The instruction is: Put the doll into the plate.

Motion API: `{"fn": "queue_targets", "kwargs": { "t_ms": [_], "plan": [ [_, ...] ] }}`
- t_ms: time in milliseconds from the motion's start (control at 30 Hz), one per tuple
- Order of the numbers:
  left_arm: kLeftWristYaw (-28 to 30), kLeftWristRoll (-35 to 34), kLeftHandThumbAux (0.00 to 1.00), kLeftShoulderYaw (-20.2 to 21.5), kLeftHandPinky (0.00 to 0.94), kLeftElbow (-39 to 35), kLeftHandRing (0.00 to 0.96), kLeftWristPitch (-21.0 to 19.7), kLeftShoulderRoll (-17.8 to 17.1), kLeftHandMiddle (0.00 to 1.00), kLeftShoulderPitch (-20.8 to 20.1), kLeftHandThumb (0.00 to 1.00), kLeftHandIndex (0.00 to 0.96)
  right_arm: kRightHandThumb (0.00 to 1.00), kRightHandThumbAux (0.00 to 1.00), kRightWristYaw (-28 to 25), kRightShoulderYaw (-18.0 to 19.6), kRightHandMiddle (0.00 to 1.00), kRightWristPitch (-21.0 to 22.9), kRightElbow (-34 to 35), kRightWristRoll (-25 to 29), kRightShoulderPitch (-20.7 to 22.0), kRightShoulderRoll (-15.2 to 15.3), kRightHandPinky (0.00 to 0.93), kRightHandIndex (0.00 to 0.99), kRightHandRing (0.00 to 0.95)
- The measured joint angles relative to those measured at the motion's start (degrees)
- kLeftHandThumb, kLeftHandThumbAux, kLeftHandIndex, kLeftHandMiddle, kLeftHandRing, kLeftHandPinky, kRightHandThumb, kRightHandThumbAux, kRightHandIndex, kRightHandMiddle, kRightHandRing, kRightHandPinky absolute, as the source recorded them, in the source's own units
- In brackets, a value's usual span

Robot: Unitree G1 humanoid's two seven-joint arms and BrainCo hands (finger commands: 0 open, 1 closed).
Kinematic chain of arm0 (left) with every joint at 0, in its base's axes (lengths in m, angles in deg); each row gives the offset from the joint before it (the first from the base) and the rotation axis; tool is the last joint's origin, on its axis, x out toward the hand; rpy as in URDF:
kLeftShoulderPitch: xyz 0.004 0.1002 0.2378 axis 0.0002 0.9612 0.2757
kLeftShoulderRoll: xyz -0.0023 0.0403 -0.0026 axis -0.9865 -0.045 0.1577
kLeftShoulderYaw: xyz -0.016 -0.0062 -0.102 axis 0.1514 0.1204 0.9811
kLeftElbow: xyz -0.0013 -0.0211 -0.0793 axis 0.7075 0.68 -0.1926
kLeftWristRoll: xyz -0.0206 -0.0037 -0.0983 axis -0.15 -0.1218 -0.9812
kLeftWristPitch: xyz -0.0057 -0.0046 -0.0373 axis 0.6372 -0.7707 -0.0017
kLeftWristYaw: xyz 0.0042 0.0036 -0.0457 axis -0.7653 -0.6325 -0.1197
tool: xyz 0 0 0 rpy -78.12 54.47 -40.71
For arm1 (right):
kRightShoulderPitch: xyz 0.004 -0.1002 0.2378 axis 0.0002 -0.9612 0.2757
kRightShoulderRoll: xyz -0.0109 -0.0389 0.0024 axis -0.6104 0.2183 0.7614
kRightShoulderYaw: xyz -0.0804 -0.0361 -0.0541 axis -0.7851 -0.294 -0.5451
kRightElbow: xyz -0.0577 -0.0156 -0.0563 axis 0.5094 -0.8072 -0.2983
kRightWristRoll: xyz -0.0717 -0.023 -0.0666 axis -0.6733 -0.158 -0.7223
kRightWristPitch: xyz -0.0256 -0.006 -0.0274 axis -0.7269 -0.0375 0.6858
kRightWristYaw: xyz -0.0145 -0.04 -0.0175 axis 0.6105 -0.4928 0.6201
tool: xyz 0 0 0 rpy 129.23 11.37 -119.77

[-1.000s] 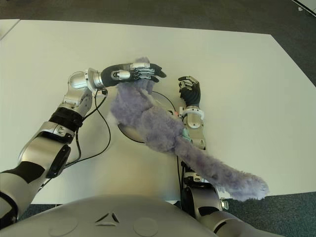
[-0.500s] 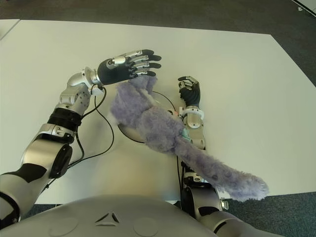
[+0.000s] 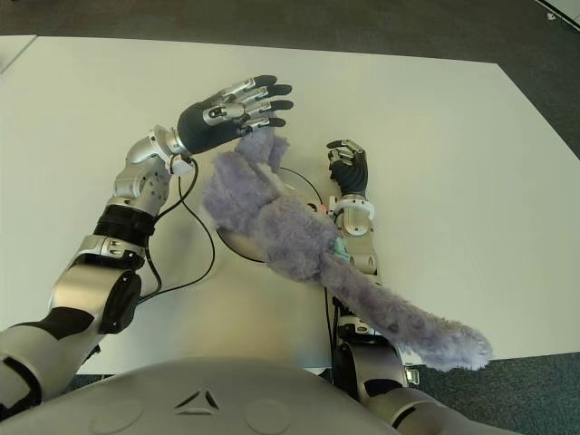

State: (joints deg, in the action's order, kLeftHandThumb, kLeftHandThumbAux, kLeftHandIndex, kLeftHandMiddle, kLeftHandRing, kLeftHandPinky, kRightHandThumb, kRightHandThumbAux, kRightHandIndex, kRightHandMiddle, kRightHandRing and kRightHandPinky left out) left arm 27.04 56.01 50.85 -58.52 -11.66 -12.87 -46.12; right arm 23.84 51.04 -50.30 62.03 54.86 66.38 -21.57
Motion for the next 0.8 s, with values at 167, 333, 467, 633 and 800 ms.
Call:
{"fn": "queue_targets", "kwargs": {
  "t_ms": [167,333,467,633,800],
  "plan": [
    [-0.95,-0.52,0.33,1.42,0.0,-1.2,0.0,0.09,1.27,0.0,0.4,0.592,0.0,0.711,0.711,0.21,-0.19,0.802,0.34,0.21,-0.34,-0.04,-0.01,0.77,0.443,0.799],
    [-1.48,-0.69,0.231,3.56,0.0,-1.44,0.0,1.86,2.19,0.0,0.86,0.417,0.0,0.711,0.711,0.21,-0.25,0.802,0.63,0.4,-0.45,-0.1,-0.03,0.78,0.443,0.8],
    [-3.06,-0.51,0.191,5.28,0.0,-1.06,0.0,4.51,2.31,0.0,1.3,0.321,0.0,0.712,0.71,0.21,-0.26,0.801,0.73,0.44,-0.48,-0.1,-0.07,0.781,0.443,0.799],
    [-7.1,0.58,0.192,6.92,0.0,-0.86,0.0,6.71,2.23,0.0,1.61,0.263,0.0,0.712,0.71,0.2,-0.25,0.799,0.73,0.44,-0.5,-0.12,-0.06,0.788,0.443,0.796],
    [-13.65,3.14,0.264,7.52,0.0,-1.17,0.0,9.03,2.46,0.0,2.03,0.214,0.0,0.712,0.71,0.2,-0.23,0.792,0.74,0.45,-0.47,-0.11,-0.02,0.748,0.443,0.79]
  ]
}}
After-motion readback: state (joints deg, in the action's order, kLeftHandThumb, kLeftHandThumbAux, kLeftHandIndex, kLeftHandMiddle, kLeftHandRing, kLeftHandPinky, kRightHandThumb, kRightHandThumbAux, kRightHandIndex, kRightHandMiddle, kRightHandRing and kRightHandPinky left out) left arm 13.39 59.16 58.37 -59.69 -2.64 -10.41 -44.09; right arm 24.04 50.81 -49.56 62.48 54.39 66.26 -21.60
